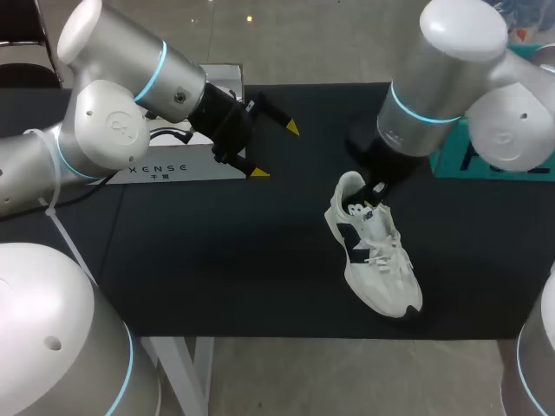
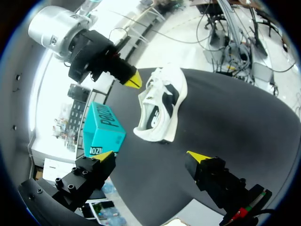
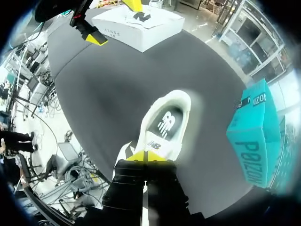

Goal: Take the shoe out of the shoebox, open the shoe tongue, remove and reinsert the insole, then place the shoe into the shoebox

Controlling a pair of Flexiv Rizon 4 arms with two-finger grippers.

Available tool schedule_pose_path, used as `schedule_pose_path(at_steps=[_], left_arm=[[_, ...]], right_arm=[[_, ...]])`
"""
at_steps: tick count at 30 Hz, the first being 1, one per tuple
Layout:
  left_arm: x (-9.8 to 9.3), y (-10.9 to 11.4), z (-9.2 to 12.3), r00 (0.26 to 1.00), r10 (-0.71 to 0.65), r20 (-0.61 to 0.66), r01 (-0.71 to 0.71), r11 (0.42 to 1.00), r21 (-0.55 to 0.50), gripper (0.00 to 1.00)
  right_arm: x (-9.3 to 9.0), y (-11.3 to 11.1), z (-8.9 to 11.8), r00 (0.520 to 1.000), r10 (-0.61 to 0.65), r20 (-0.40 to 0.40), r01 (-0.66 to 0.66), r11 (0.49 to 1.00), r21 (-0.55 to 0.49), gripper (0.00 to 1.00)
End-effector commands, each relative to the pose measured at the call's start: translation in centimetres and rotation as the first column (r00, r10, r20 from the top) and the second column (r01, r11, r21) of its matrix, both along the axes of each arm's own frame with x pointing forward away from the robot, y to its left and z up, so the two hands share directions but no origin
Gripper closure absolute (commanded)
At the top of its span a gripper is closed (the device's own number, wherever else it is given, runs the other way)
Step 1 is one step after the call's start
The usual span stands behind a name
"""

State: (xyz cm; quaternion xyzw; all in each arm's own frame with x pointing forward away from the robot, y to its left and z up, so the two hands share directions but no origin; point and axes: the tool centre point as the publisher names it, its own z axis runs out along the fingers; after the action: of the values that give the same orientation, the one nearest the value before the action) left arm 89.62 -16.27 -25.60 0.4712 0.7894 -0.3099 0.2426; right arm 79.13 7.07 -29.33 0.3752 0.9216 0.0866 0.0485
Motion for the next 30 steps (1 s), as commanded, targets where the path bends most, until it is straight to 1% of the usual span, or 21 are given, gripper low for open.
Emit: schedule_pose_path(at_steps=[1,25,27,28,30], left_arm=[[0.0,0.0,0.0,1.0,0.0,0.001,0.0,1.0,0.004,0.0],[0.0,0.0,0.0,1.0,0.0,0.001,0.0,1.0,0.004,0.0],[0.0,0.0,0.0,1.0,0.0,0.001,0.0,1.0,0.004,0.0],[0.0,0.0,0.0,1.0,0.0,0.001,0.0,1.0,0.004,0.0],[0.0,0.0,0.0,1.0,0.0,0.001,0.0,1.0,0.004,0.0]], right_arm=[[1.2,1.2,0.0,0.999,0.003,-0.042,-0.005,0.999,-0.043,1.0],[1.2,1.2,0.0,0.999,0.003,-0.042,-0.005,0.999,-0.043,1.0],[1.6,1.3,0.0,0.996,0.089,-0.025,-0.09,0.994,-0.053,1.0],[1.7,1.2,0.2,0.994,0.104,-0.026,-0.105,0.992,-0.067,1.0],[2.3,1.2,0.5,0.978,0.208,-0.008,-0.208,0.975,-0.083,1.0]])
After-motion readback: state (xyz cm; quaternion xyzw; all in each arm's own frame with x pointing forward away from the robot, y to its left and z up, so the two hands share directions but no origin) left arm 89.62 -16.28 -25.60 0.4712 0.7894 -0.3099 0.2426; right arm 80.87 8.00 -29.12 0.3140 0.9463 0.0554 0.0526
